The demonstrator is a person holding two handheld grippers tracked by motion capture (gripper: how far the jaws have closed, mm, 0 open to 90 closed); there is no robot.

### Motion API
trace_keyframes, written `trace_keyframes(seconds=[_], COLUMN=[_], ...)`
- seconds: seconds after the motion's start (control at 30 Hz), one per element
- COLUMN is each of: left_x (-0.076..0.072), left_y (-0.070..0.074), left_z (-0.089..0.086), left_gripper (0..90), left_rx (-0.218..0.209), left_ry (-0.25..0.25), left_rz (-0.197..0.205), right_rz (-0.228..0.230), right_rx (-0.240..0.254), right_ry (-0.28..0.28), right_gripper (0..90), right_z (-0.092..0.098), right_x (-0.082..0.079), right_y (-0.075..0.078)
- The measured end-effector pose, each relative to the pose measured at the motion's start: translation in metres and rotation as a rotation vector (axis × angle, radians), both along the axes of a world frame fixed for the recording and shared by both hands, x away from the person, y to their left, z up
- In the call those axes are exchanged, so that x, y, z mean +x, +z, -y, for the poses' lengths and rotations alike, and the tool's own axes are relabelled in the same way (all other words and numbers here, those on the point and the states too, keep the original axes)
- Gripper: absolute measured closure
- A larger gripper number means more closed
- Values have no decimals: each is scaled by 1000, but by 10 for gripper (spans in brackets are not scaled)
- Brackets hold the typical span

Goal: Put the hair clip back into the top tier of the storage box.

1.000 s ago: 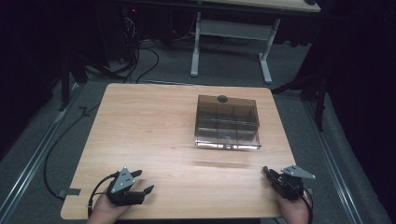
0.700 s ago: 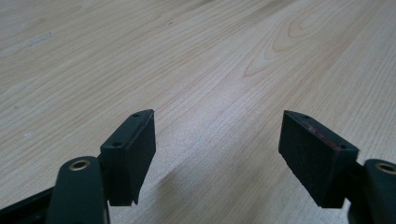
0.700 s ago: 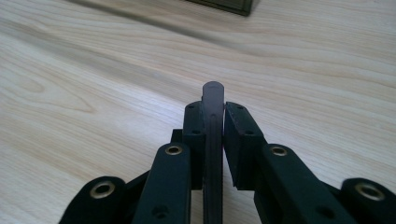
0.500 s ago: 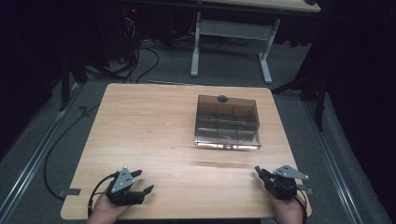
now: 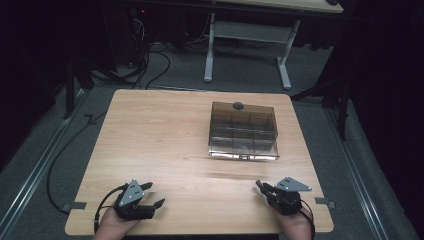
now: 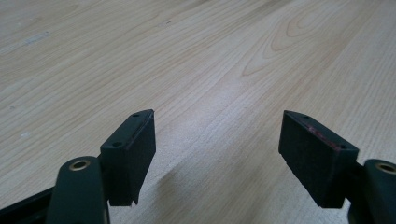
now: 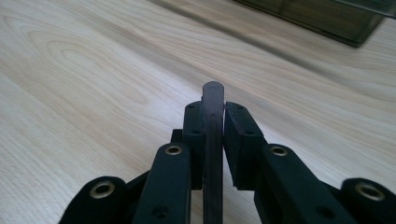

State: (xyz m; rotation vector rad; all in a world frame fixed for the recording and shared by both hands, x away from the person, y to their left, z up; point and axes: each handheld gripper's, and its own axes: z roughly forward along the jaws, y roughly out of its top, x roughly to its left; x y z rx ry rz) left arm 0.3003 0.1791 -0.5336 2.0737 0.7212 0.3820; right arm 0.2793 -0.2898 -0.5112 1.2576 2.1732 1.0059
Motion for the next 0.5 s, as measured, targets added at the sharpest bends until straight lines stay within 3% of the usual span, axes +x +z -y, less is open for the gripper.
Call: trace_keyframes(seconds=[0.27,0.5], left_x=[0,0], left_y=[0,0], left_z=[0,0], left_gripper=[278,279], left_rx=[3,7], left_ry=[9,11], left_rz=[5,3], right_rz=[-37,-75], right_rx=[20,-8], right_ry=[27,52], right_gripper=[795,794], right_z=[-13,-18], right_x=[4,7], right_y=[-6,-14])
